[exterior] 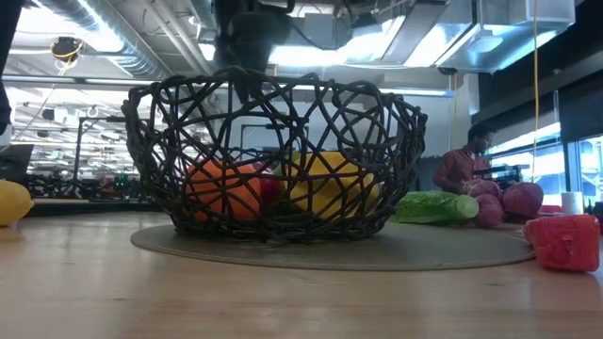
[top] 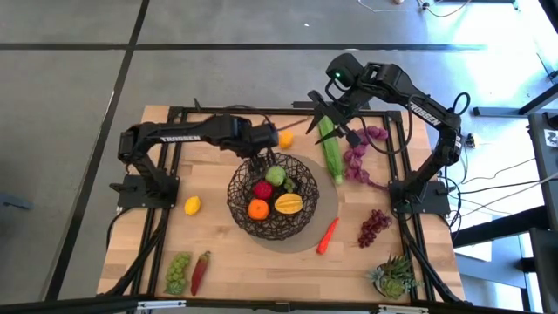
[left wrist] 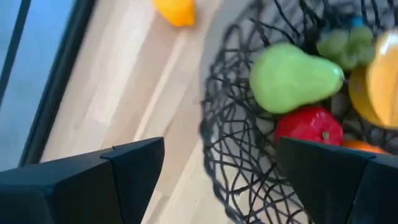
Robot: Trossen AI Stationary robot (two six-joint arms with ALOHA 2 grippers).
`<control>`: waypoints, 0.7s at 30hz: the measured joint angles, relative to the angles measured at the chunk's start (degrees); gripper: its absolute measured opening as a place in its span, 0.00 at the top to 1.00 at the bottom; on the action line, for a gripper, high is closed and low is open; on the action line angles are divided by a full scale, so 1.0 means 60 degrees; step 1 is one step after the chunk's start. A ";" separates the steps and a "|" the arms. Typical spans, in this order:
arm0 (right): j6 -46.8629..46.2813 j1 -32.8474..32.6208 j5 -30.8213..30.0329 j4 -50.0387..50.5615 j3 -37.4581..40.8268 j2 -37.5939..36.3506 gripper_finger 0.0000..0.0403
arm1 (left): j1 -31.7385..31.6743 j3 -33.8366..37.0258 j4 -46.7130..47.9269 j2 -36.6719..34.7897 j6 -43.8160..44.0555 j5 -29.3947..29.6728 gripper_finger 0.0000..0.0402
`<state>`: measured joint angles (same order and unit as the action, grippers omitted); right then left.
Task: Build produce basket
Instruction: Put the bottom lemon into the wire basket
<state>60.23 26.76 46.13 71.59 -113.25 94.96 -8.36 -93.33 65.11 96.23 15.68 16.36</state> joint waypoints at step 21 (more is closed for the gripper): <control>-0.3982 0.0146 -0.1818 0.0670 0.0007 -0.0300 0.56 | 0.1610 0.0001 0.3333 -0.0775 0.5920 -0.1337 0.26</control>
<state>36.33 27.64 35.22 75.61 -113.21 93.16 1.30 -93.32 85.11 91.58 51.19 8.34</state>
